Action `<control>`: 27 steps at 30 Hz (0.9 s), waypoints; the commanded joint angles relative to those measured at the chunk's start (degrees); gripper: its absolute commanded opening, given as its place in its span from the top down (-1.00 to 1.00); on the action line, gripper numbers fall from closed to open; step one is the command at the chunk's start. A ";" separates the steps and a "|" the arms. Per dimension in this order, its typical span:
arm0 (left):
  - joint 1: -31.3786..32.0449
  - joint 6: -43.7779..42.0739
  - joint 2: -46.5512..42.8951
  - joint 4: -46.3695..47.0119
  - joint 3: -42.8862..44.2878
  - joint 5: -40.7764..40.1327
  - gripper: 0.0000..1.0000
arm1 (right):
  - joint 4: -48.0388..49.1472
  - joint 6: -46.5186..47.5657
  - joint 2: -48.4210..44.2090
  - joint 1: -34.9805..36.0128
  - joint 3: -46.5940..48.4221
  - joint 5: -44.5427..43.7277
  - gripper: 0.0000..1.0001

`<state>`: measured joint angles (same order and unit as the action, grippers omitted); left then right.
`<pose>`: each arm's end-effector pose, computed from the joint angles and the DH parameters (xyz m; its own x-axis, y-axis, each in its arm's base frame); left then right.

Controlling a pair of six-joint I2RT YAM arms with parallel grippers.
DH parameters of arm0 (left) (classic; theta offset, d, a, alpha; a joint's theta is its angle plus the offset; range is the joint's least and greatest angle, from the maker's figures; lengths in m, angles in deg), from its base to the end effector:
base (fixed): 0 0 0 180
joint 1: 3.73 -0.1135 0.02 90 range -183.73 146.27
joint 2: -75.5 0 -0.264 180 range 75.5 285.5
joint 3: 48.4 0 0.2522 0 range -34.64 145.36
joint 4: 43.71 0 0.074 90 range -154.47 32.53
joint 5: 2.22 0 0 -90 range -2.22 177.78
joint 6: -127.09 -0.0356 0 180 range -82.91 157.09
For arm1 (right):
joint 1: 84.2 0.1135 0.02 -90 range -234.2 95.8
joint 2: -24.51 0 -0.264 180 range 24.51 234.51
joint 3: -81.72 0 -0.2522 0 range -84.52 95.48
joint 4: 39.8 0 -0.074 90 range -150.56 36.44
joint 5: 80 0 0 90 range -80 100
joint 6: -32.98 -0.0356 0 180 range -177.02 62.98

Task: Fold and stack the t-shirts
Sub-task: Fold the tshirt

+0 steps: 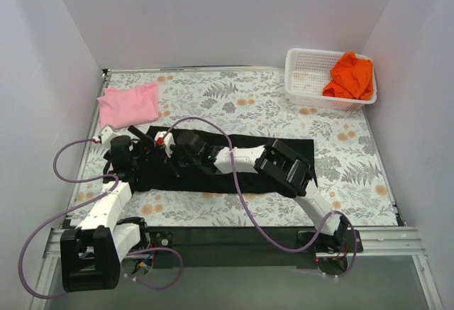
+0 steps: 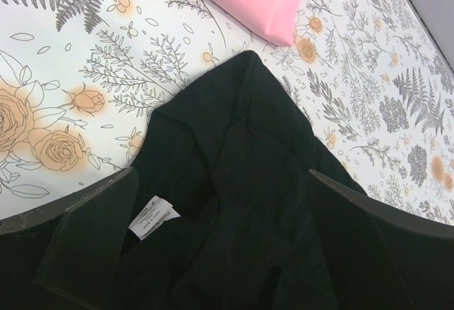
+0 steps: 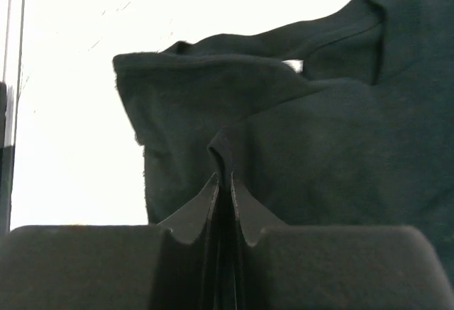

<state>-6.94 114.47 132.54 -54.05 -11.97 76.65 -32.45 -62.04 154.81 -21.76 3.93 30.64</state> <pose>0.2051 0.0184 0.1902 0.1027 -0.9532 -0.2843 -0.5492 0.1839 -0.8152 0.2265 0.4611 0.1581 -0.2492 -0.3004 -0.9207 -0.9640 0.1677 0.2062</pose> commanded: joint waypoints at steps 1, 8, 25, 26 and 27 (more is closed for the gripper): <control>-0.23 -0.30 -0.52 0.01 -0.79 -0.29 -0.96 | 1.92 3.35 -4.53 2.25 -0.99 -1.92 0.90; -0.23 -0.66 -0.78 -0.17 -0.97 -0.55 -0.96 | 2.10 2.64 -7.42 3.39 -4.85 -0.43 0.41; -0.14 -1.62 -2.10 -0.17 -1.41 0.24 -0.96 | 3.59 3.79 -19.92 -2.92 -18.31 -7.99 0.08; -0.14 -1.62 -1.84 -0.08 -1.49 0.50 -0.96 | 3.59 3.79 -19.04 -3.98 -17.79 -7.90 0.05; -0.14 -1.62 -1.84 0.01 -1.67 0.59 -0.96 | 3.42 3.87 -18.25 -4.42 -17.00 -7.81 0.01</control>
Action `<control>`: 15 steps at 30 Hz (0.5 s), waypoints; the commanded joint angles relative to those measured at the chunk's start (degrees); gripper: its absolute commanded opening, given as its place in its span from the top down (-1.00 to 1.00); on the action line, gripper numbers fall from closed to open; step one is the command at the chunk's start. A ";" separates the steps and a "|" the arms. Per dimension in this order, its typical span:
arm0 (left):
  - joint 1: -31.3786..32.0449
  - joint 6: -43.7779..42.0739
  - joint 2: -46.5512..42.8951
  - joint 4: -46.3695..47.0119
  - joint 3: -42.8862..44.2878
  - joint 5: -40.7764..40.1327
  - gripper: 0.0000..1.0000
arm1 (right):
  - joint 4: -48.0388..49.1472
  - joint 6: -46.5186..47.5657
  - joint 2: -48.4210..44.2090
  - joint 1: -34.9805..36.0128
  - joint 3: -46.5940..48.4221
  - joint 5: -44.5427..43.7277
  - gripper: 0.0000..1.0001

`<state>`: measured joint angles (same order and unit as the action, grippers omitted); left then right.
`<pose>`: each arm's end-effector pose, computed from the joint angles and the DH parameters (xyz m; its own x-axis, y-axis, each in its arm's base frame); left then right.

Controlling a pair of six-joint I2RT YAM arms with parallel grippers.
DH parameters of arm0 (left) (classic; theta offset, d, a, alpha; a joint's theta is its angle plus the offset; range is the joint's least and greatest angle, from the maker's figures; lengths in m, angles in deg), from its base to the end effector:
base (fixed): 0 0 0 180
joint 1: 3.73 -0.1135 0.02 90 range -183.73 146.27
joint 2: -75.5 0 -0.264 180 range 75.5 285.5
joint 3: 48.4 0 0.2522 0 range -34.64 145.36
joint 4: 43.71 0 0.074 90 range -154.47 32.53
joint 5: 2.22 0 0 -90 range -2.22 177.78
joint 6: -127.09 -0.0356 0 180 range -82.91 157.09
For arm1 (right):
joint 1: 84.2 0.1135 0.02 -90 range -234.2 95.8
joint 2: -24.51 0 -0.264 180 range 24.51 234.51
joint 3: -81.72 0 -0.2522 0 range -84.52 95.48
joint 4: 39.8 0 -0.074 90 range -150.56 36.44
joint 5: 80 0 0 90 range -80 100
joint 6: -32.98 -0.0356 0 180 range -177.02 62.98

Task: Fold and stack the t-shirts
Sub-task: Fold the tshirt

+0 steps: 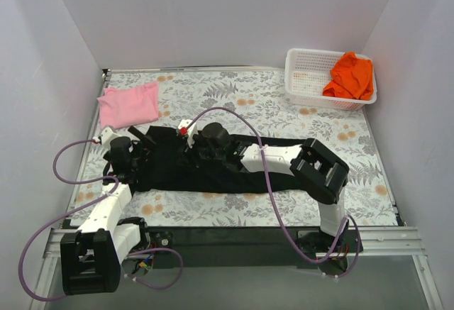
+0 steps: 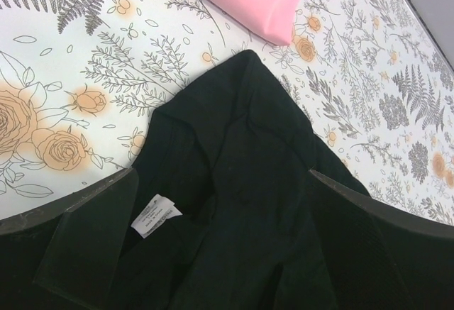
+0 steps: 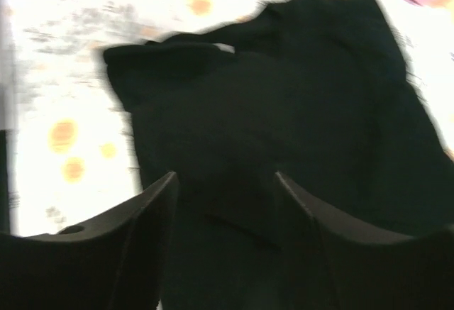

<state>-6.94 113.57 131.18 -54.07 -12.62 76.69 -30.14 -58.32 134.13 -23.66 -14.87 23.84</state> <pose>0.2017 0.0182 0.1908 0.0971 -0.9502 -0.2962 -0.5408 0.1994 -0.8172 0.2085 0.3864 0.2199 -0.1618 -0.2417 -0.9568 -0.9548 0.2834 0.0899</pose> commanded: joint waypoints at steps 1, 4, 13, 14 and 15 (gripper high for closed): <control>-0.22 -0.81 -0.31 0.12 -1.01 0.89 -0.96 | 0.93 0.42 3.31 -2.96 3.20 -0.75 -0.05; -0.14 -0.90 0.22 0.20 -0.93 1.25 -0.96 | 0.40 0.86 6.91 -4.19 6.19 -1.01 -0.14; -0.22 -1.08 0.83 0.82 -1.10 2.21 -0.96 | -2.06 1.21 13.06 -5.51 13.58 1.35 -0.18; -0.14 -1.08 0.75 0.82 -1.10 2.13 -0.96 | -2.41 1.21 13.51 -5.51 14.19 1.71 -0.18; -0.14 -1.17 0.83 0.82 -1.10 2.04 -0.96 | -2.50 1.13 13.86 -5.51 14.29 2.06 -0.18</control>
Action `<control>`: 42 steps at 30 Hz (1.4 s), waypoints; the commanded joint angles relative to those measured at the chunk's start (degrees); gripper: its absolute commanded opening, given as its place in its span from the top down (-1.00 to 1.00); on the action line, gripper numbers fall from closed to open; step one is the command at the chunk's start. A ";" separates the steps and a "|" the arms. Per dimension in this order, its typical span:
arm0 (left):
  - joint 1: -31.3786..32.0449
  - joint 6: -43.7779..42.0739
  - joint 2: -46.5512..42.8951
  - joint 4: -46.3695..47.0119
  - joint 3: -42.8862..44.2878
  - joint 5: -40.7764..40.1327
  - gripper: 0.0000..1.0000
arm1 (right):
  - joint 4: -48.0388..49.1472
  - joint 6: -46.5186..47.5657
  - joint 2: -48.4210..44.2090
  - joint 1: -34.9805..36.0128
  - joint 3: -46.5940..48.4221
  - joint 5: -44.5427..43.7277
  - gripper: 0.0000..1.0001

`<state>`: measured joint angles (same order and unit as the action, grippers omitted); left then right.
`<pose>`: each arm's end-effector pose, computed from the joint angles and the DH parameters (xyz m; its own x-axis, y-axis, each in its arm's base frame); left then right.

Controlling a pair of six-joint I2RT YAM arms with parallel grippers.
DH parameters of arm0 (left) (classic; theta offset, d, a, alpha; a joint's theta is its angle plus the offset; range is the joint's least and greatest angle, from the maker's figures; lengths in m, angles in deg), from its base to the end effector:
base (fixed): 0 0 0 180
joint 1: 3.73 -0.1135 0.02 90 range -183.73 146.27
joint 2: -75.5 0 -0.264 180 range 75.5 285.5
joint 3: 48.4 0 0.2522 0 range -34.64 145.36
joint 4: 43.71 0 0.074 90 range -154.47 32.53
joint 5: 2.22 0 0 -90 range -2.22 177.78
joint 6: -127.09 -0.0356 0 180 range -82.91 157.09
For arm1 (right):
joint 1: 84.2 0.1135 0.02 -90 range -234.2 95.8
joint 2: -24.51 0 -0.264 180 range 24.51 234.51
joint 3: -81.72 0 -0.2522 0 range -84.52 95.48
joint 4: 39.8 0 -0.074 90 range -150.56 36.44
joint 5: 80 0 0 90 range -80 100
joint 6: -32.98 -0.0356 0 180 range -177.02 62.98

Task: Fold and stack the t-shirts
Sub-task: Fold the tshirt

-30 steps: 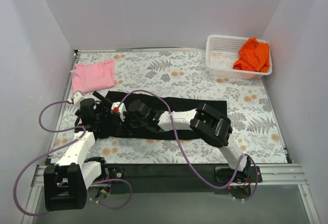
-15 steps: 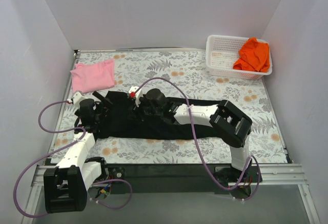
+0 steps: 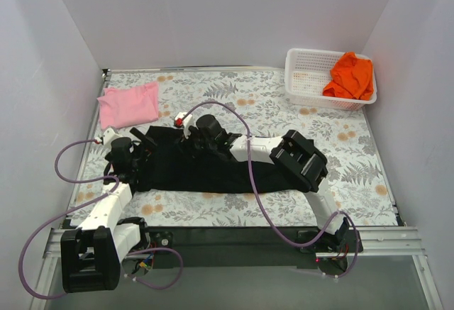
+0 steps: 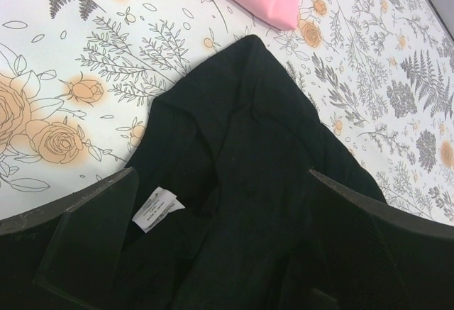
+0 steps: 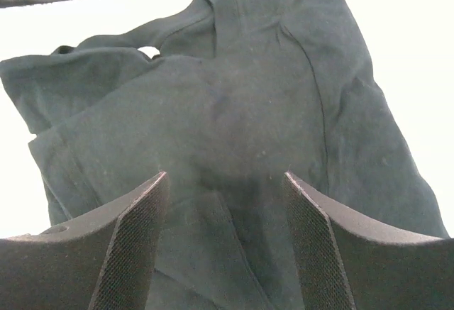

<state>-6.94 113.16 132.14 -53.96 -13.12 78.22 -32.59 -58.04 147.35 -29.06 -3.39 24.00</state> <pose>0.2020 0.0172 0.1850 0.0647 -0.9550 -0.2895 -0.5552 0.2066 -0.8056 0.2716 0.4049 0.1787 -0.2189 -0.2840 -0.9335 -0.9217 0.3741 0.1023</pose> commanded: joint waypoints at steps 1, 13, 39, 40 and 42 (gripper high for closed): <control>-0.22 -0.75 -0.13 0.80 -0.51 0.51 -0.97 | -0.14 0.84 1.34 -0.11 2.81 2.34 -0.18; -0.23 -1.01 -0.30 1.41 -0.95 1.39 -0.96 | -0.32 0.57 -1.03 0.59 -4.13 0.59 -0.14; -0.22 -1.19 -0.83 1.77 -1.57 2.53 -0.97 | -0.32 0.40 0.82 2.61 -1.49 -0.46 0.45; -0.14 -1.19 -0.92 1.77 -1.57 2.53 -0.97 | -0.32 0.40 0.73 2.61 -1.49 -0.90 0.74; -0.22 -1.19 -1.01 1.85 -1.65 2.53 -0.96 | -0.23 0.49 0.38 2.61 -2.11 -1.95 0.97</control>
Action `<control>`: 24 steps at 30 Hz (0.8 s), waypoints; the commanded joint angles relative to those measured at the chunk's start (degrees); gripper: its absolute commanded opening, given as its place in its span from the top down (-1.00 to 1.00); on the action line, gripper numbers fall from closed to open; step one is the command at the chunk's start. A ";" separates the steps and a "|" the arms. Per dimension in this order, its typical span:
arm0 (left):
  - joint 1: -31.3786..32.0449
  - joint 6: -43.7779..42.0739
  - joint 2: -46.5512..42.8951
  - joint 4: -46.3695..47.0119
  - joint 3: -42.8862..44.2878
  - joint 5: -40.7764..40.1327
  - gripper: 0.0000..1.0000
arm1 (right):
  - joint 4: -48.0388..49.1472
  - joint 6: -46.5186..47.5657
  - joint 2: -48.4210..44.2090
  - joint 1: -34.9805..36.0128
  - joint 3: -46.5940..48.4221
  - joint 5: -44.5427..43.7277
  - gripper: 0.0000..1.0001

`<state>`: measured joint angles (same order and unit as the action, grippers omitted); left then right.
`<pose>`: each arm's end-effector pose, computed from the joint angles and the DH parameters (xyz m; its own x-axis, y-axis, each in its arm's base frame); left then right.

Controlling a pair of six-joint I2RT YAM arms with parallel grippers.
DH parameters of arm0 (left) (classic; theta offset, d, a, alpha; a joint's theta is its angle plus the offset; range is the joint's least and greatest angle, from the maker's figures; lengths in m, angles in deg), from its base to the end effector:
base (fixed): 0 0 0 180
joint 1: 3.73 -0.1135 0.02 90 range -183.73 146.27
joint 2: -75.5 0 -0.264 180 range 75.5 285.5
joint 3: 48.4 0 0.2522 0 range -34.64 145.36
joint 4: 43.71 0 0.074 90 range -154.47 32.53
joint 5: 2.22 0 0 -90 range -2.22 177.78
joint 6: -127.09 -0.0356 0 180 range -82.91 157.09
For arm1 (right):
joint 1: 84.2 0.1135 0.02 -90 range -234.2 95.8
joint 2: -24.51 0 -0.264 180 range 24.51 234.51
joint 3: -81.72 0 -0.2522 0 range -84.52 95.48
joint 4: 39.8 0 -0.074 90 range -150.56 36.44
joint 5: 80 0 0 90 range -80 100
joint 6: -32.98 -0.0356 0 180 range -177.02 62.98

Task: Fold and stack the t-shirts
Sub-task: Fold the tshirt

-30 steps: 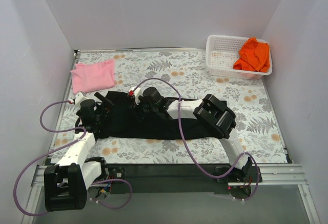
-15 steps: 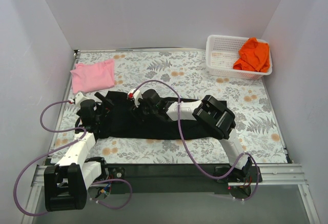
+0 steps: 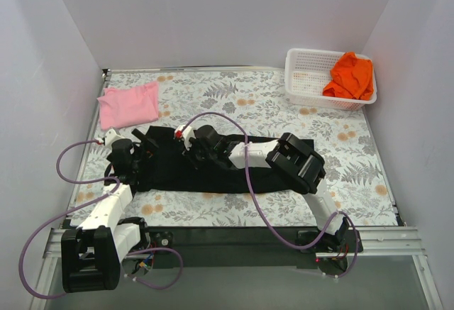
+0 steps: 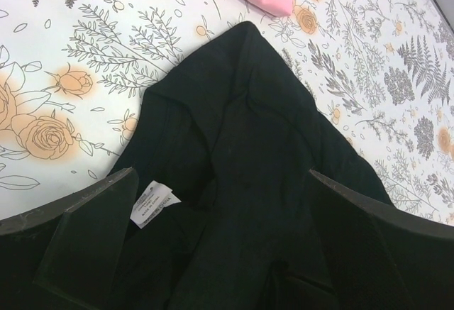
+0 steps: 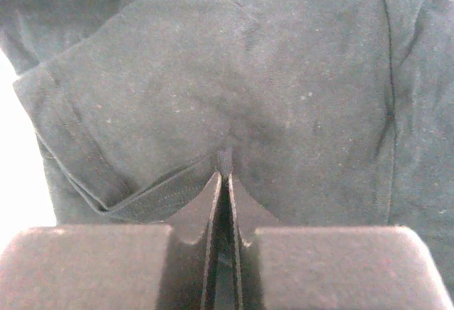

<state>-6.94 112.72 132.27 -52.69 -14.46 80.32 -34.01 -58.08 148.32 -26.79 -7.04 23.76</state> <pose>0.2001 0.0159 0.1789 0.0299 -0.9603 -0.2772 -0.5509 0.2156 -0.8062 0.2495 0.4059 0.1482 -0.2599 -0.3732 -0.8906 -0.9281 0.3512 0.1237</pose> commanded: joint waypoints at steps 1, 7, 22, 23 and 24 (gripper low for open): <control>-0.14 -0.75 -1.14 0.59 -0.32 0.52 -0.96 | 1.19 0.62 -1.11 0.42 1.28 -1.98 0.97; -0.14 -0.84 -1.14 0.50 -0.32 0.70 -0.96 | 3.21 0.97 -7.42 1.13 -4.51 -4.35 0.97; -0.14 -1.02 -0.26 0.76 -0.23 1.57 -0.96 | 7.87 -0.08 -17.11 5.43 -20.34 -7.61 0.84; -0.14 -1.10 -0.26 0.76 -0.23 1.66 -0.97 | 7.87 -0.26 -17.20 5.70 -21.30 -7.87 0.75; -0.14 -1.10 -0.26 0.67 -0.23 1.66 -0.97 | 7.87 -0.35 -17.37 5.79 -21.74 -8.22 0.58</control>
<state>-6.94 112.48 132.30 -52.67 -14.46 81.33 -28.43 -58.43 133.06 -21.96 -27.28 16.65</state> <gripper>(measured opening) 0.982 0.176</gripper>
